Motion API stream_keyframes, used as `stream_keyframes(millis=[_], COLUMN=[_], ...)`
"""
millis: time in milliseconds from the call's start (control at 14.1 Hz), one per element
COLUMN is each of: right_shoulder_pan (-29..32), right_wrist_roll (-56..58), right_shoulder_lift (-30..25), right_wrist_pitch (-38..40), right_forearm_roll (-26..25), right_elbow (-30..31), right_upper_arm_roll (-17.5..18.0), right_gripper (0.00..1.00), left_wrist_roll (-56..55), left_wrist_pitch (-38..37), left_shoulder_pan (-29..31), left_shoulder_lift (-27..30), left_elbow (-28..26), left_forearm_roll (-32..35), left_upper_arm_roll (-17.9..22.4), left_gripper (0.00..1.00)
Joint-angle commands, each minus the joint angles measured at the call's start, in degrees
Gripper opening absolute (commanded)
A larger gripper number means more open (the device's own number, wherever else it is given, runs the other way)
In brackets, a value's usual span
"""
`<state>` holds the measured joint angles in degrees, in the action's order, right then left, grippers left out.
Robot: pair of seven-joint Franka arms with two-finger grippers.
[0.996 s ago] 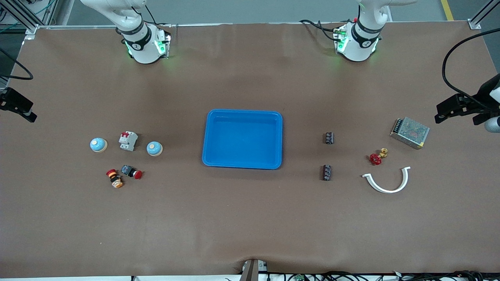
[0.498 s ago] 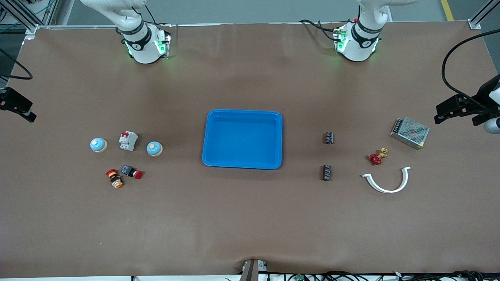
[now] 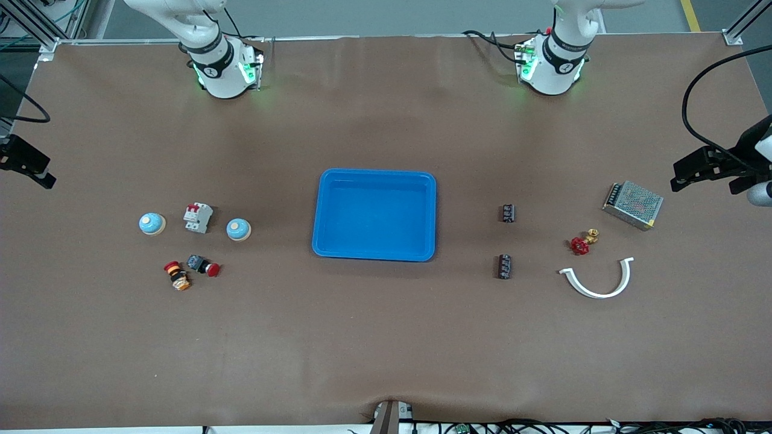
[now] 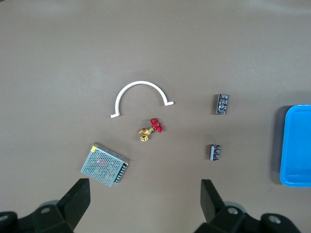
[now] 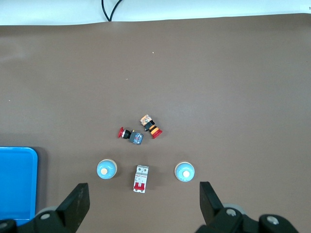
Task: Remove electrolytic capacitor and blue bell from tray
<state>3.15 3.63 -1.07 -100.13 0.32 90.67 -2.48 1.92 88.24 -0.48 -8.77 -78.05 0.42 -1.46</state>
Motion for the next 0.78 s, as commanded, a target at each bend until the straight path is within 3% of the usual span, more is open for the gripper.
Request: stream_keyframes(millis=[0,712], right_shoulder_pan=[0.36,0.36], right_wrist_roll=[0.59,0.59], right_shoulder_lift=[0.37,0.37], right_wrist_pitch=[0.73,0.73], right_forearm_roll=[0.29,0.29], right_elbow=[-1.37,-1.46], right_upper_arm_roll=[0.11,0.11], right_gripper=[1.0,1.0], left_wrist_roll=[-0.07,-0.25], left_wrist_pitch=[0.18,0.18], left_shoulder_pan=[-0.31,-0.67], left_shoulder_lift=[-0.28,-0.28], left_elbow=[0.71,0.71], left_forearm_roll=[1.25,1.87], left_upper_arm_roll=[-0.04,-0.39], left_gripper=[1.0,1.0])
